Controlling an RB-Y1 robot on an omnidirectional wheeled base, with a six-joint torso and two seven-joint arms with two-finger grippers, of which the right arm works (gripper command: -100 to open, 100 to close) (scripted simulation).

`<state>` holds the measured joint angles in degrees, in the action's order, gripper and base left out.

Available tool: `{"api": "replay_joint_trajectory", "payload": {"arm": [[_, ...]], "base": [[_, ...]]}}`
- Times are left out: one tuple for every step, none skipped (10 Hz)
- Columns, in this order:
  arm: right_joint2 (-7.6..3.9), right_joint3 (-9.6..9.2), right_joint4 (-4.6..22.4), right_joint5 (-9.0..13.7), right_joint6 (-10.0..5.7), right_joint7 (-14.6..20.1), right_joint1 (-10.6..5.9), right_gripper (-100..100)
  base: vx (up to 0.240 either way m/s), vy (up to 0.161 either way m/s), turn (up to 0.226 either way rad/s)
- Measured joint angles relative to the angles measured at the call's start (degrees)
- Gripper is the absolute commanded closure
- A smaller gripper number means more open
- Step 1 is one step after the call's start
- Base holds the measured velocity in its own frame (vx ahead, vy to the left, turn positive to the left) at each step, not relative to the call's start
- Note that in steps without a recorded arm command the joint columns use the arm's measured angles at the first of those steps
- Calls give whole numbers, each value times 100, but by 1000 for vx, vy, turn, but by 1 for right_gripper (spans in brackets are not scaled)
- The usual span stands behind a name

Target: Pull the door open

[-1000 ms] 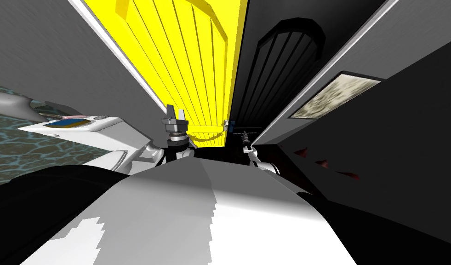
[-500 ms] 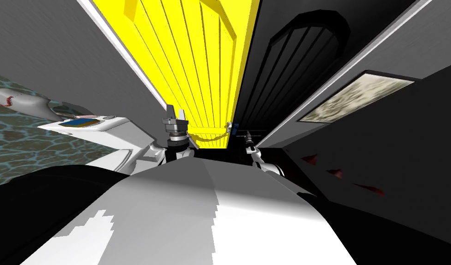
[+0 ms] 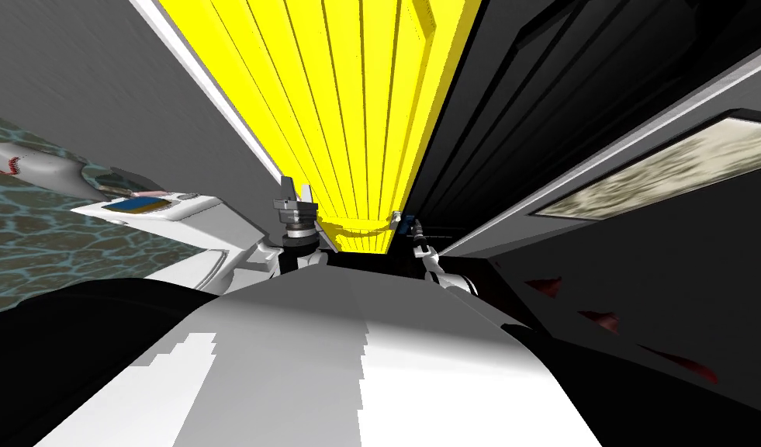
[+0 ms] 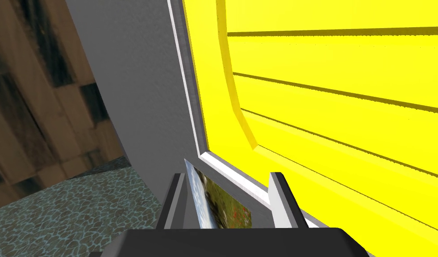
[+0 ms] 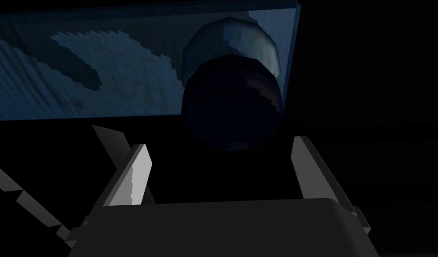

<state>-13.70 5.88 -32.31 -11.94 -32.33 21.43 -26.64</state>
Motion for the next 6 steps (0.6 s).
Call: {"api": "replay_joint_trajectory", "payload": {"arm": [[0,-1,-17,-1,14,3,7,100],[-10,5,-31,2,18,6,2,100],[-6,1,-28,0,23,6,9,100],[-4,-1,-26,-1,25,6,12,100],[-3,-1,-25,-1,26,6,14,100],[-3,-1,-25,-1,26,6,14,-100]], "base": [[-15,-17,-12],[-22,-15,7],[-17,-9,5],[-7,-3,-1],[0,0,0],[-87,-68,-122]]}}
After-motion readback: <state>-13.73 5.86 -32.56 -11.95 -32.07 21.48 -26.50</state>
